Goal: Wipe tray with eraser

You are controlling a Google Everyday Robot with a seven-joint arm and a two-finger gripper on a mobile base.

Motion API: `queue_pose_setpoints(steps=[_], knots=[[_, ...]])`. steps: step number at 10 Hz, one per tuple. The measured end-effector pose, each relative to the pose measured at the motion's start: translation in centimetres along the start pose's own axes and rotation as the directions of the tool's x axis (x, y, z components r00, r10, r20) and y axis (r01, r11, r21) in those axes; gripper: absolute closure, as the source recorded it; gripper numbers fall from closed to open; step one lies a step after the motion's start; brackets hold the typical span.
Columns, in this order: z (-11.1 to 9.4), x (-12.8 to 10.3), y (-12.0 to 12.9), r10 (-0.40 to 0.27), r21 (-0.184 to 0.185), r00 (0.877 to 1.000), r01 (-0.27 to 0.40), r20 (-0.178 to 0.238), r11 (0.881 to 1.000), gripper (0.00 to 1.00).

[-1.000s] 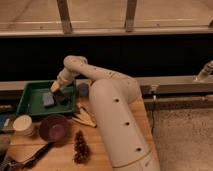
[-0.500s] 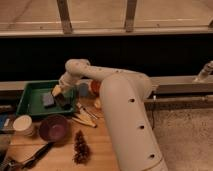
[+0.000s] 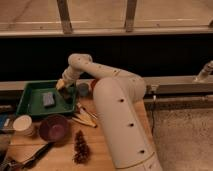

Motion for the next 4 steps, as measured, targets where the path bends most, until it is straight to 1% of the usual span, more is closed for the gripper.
queue_pose_setpoints(steps=[1,2,3,4], knots=[[0.2,-0.6,0.2,-0.009,-0.007,1.0,0.009,0.006,1.0,1.0],[0.4,-1.1,1.2,-0.027,-0.029,1.0,0.027,0.013,0.999,1.0],[-0.1,-1.2,2.4,-0.039,-0.051,0.999,0.041,0.027,0.998,0.98],[-0.6,-1.2,3.1,-0.043,-0.066,0.998,0.046,0.039,0.997,0.97]])
